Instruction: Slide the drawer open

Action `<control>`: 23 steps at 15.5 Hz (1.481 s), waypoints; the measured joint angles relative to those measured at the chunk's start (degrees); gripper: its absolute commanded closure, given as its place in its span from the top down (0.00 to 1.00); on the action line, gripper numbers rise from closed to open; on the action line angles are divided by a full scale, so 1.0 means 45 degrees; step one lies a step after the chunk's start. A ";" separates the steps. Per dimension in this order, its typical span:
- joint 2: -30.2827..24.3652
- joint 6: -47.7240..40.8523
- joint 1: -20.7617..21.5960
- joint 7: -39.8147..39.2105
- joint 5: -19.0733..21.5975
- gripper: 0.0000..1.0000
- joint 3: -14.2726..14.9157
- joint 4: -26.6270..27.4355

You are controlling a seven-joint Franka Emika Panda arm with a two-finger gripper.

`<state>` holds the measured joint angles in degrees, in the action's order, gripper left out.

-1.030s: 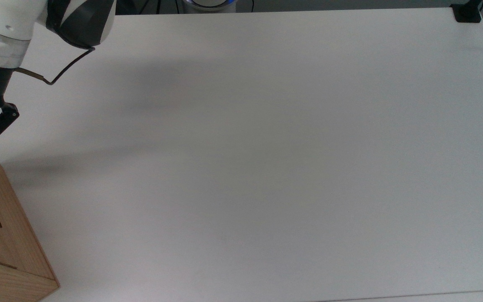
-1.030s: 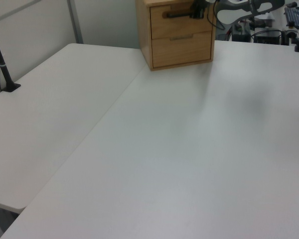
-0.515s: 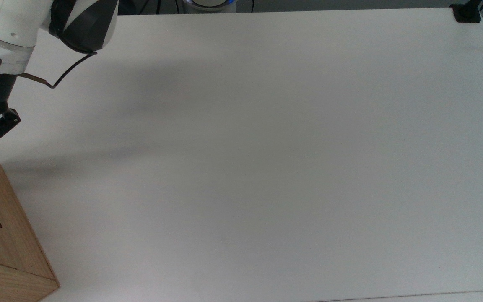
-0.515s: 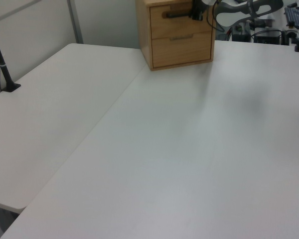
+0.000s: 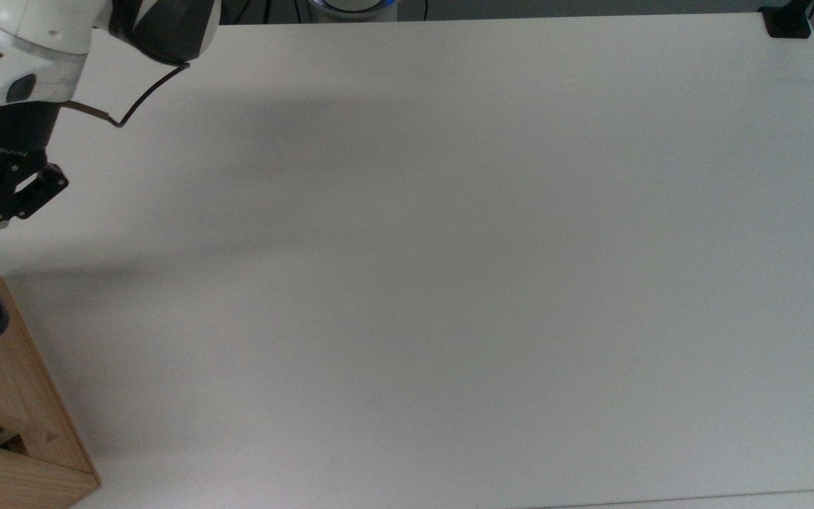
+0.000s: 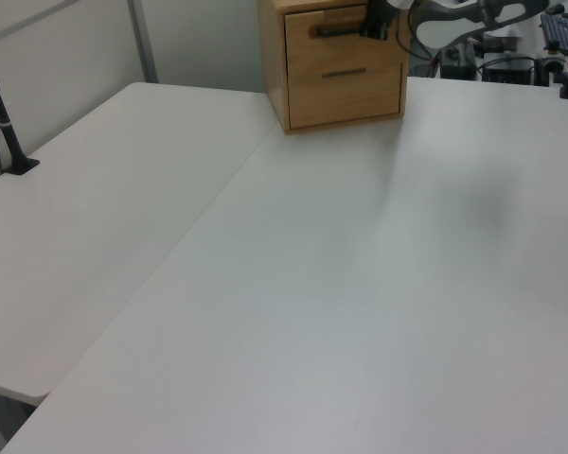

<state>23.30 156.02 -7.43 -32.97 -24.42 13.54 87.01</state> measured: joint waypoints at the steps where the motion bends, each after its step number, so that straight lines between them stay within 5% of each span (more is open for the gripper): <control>1: -0.0525 0.0001 0.0284 0.0091 0.0001 0.02 -0.0028 0.0450; 5: -0.2742 -0.1787 0.1568 0.0277 0.0014 0.02 -0.0243 0.1999; 10: -0.3957 -0.3283 0.1727 0.0286 0.0015 0.12 -0.0923 0.2658; 14: -0.3480 -0.2797 0.0979 0.0290 0.0015 0.50 -0.0908 0.2664; 19: -0.2074 0.0142 -0.0513 0.0290 0.0014 0.53 -0.0867 0.2136; 23: -0.1102 0.0611 -0.1102 0.0289 0.0011 0.53 -0.0855 0.1263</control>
<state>18.34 158.77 -12.38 -31.67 -24.37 9.70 92.70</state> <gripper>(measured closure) 0.467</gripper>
